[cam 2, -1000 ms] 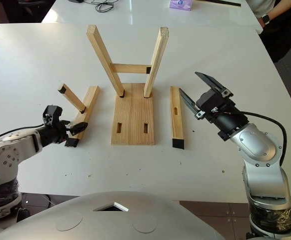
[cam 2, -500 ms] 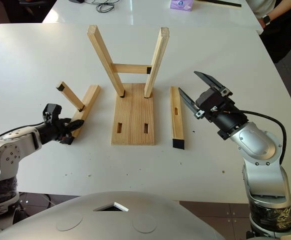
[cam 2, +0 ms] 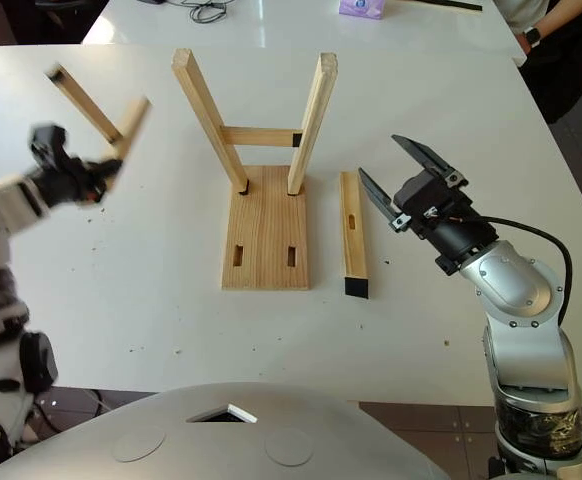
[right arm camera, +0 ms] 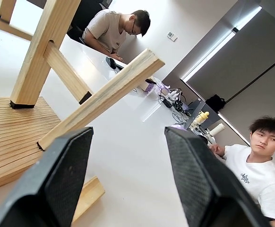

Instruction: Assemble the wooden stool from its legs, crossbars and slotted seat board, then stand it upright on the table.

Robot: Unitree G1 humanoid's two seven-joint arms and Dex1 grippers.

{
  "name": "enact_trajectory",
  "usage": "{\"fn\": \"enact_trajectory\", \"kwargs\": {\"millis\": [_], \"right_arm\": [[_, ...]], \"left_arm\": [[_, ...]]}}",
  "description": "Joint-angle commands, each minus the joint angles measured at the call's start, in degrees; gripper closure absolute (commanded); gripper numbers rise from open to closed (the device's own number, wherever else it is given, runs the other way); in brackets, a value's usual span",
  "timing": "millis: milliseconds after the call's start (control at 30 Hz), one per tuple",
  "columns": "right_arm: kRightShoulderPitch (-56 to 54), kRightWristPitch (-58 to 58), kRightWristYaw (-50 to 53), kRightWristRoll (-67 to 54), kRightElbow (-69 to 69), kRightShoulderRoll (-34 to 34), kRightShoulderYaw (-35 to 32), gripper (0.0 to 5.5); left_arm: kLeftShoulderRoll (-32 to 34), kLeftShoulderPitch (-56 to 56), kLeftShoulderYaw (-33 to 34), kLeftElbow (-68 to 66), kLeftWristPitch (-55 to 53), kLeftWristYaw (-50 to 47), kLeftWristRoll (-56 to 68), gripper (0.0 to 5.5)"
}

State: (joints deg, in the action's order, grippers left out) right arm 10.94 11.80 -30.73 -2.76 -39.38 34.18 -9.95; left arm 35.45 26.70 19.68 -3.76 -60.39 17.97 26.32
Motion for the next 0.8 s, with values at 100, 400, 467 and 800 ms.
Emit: {"fn": "enact_trajectory", "kwargs": {"millis": [100, 400, 467, 800], "right_arm": [[-3.8, 3.4, -0.3, -7.7, 1.6, -0.4, -4.8, 2.69], [-15.4, 17.8, -1.2, -35.0, 5.8, 0.8, -14.7, 2.69], [-16.4, 23.2, -3.8, -46.3, 6.1, 3.0, -17.1, 2.69], [-32.4, 39.0, -9.4, -77.2, 11.9, 14.8, -13.4, 2.17]], "left_arm": [[1.1, 13.4, 1.4, -5.0, 11.9, 4.3, 0.8, 3.48], [-7.7, 20.1, 7.9, 14.4, 3.3, 16.3, 40.0, 3.48], [-7.6, 19.7, 7.7, 16.2, 0.6, 18.8, 49.4, 3.48], [-9.2, 7.9, -4.2, 28.3, 2.2, 23.2, 55.3, 3.48]]}}
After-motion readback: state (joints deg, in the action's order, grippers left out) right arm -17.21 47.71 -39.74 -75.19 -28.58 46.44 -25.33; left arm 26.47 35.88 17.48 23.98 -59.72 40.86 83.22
